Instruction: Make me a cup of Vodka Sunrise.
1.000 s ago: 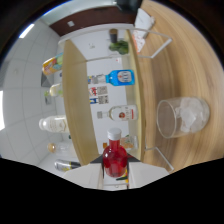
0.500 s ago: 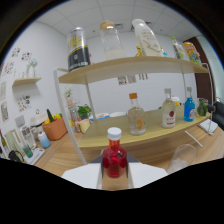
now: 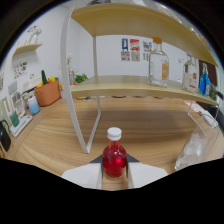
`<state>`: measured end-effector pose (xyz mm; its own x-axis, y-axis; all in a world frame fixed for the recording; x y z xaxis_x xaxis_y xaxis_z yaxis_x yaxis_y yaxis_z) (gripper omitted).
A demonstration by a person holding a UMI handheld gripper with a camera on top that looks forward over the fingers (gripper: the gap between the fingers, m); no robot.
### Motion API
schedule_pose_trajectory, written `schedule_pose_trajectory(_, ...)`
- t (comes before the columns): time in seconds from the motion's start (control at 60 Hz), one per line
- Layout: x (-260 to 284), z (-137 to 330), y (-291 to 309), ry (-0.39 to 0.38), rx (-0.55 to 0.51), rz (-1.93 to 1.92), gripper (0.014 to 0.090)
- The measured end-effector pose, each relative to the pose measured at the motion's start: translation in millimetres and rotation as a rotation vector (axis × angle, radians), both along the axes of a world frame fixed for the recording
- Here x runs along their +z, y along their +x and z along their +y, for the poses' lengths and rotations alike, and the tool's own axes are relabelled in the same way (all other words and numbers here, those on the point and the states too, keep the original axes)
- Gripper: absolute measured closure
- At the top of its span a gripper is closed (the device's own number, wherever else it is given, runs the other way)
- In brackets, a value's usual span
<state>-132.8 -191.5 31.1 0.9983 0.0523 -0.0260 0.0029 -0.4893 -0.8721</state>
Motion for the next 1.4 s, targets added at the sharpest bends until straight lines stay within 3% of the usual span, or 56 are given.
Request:
schedule_pose_trajectory(0.217,-16.7,-1.8,3.3,-0.094,-0.025,0.006,0.0706)
schedule_pose_trajectory(0.6,-15.9,-14.1,2.7,-0.091,0.005,0.003,0.0669)
schedule_pose_trajectory(0.717,-10.7,-23.4,-2.8,-0.092,0.048,-0.008,0.0505)
schedule_pose_trajectory(0.8,7.0,-33.9,-5.6,-0.079,0.073,0.013,0.0226)
schedule_pose_trajectory(0.833,18.8,-38.6,-5.8,-0.065,0.077,0.025,0.0181)
schedule_pose_trajectory(1.117,144.2,-87.0,41.0,0.131,0.070,0.052,0.0182)
schedule_pose_trajectory(1.2,153.6,-103.3,70.7,0.147,0.045,0.032,0.0184)
schedule_pose_trajectory(1.4,136.6,-137.2,149.0,0.105,-0.037,-0.007,0.0191)
